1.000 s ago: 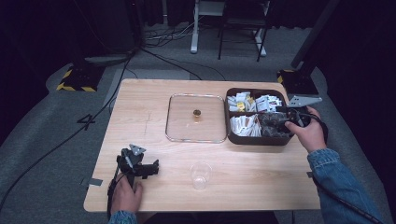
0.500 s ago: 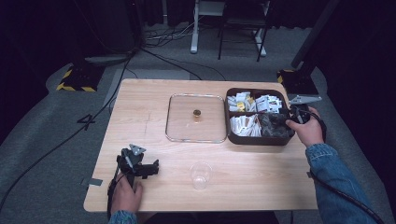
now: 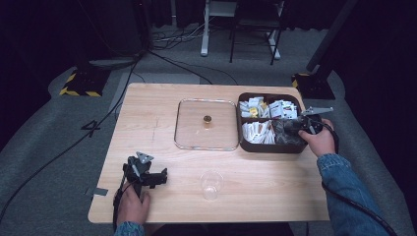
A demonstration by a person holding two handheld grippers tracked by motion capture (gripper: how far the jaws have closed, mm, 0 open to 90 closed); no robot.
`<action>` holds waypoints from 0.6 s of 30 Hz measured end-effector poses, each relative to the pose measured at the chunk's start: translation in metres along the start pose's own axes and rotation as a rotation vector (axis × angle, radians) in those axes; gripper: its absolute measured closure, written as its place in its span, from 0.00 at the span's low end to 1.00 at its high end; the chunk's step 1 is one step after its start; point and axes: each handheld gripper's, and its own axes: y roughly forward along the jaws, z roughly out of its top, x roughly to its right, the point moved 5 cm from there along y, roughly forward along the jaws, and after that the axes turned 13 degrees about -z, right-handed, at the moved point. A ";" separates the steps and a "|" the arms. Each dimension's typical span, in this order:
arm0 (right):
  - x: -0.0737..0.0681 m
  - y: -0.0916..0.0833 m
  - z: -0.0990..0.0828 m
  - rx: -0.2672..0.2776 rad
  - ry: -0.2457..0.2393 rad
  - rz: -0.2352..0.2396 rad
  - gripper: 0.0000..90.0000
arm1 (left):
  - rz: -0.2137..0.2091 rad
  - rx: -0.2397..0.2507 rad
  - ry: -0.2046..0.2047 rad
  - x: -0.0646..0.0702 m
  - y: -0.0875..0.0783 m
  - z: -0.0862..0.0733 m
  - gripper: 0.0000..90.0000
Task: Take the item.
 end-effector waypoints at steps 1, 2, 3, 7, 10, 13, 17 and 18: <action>0.000 0.001 -0.001 -0.005 -0.003 -0.001 0.60 | -0.001 -0.002 0.003 0.000 0.000 0.000 0.00; -0.001 0.001 -0.003 -0.014 -0.010 0.000 0.63 | 0.000 0.001 0.000 0.000 0.000 0.000 0.00; -0.001 0.001 -0.003 -0.014 -0.010 0.000 0.63 | -0.001 0.001 0.000 0.000 0.000 0.000 0.00; -0.001 0.001 -0.005 -0.031 -0.025 -0.015 0.71 | -0.002 0.000 0.001 0.000 0.000 0.000 0.00; 0.000 0.000 -0.006 -0.034 -0.040 -0.025 0.77 | -0.005 -0.001 -0.001 0.000 0.000 0.000 0.00; 0.000 -0.002 -0.005 -0.032 -0.052 -0.036 0.83 | -0.004 -0.001 -0.001 0.000 0.000 0.000 0.00; 0.001 -0.005 -0.005 -0.024 -0.043 -0.044 0.84 | -0.005 -0.001 -0.001 0.000 0.000 0.000 0.00; 0.001 -0.006 -0.004 -0.021 -0.041 -0.044 0.84 | -0.003 0.000 0.002 0.000 0.000 0.000 0.00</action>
